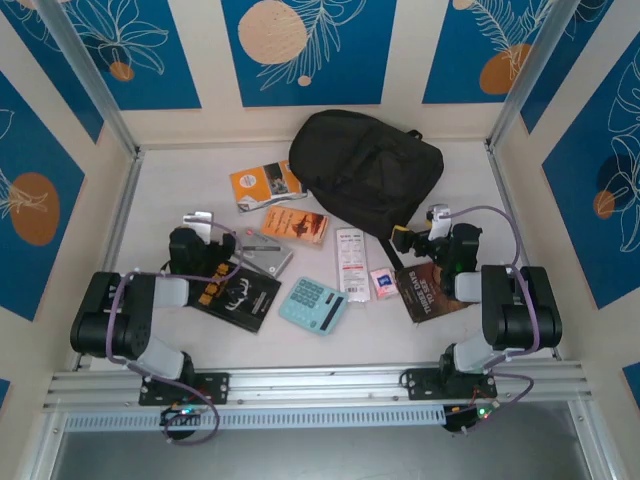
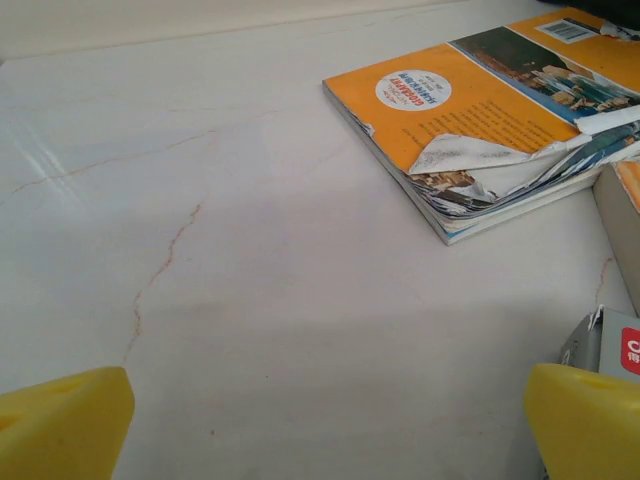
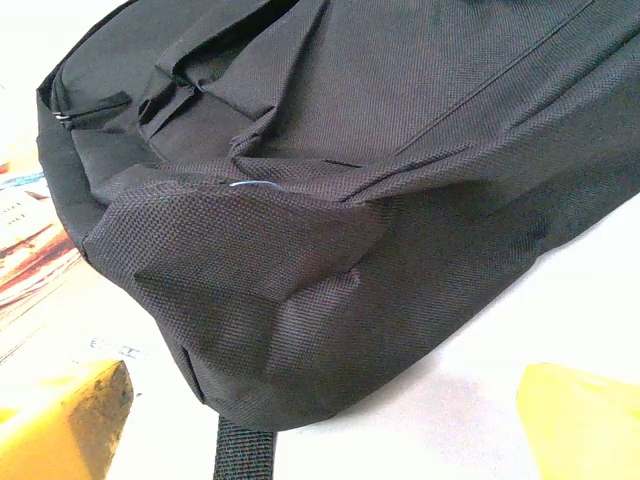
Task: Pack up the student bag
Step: Pick up the student bag from the top-center of the table.
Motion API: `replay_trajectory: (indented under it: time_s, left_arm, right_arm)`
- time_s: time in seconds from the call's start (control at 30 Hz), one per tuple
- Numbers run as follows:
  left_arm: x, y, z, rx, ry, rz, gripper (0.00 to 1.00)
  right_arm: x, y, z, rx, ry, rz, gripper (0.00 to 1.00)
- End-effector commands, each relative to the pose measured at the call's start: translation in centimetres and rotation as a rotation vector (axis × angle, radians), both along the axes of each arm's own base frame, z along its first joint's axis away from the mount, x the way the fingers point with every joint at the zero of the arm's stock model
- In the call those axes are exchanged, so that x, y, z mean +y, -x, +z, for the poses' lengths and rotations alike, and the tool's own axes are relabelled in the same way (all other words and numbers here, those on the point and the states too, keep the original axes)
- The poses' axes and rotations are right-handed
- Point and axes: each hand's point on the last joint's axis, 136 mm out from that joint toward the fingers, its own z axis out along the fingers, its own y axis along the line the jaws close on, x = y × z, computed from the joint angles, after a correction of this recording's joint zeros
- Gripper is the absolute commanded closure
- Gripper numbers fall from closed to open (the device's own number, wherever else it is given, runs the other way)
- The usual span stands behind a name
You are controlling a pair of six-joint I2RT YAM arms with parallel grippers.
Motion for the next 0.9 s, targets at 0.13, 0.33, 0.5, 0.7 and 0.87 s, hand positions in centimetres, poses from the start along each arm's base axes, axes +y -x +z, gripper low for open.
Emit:
replay_trajectory:
  time_s: [0.13,0.33,0.5,0.7,0.87]
  left_arm:
    - [-0.3,-0.6,0.6,-0.018,-0.002,-0.029,0.0]
    - [-0.4,-0.5,0.7,-0.025,-0.011,-0.032,0.0]
    - [-0.6,-0.5,0.6,-0.026,-0.019,-0.034,0.0]
    - [-0.6,-0.5,0.7,-0.027,-0.021,-0.034,0.0]
    - [-0.7,-0.3,2.0,-0.05,-0.048,-0.018,0.0]
  right_arm:
    - [0.1,-0.5,0.4,-0.022,0.028,0.001,0.01]
    - [0.1,-0.4,0.4,-0.022,0.029,-0.001,0.01]
    - [0.3,-0.2,0.5,-0.033,0.029,0.012,0.01]
    - [0.8,0.5,0.7,-0.068,0.031,0.048,0.01]
    - [1.6,1.7,2.1,-0.134,0.112,0.019,0.01]
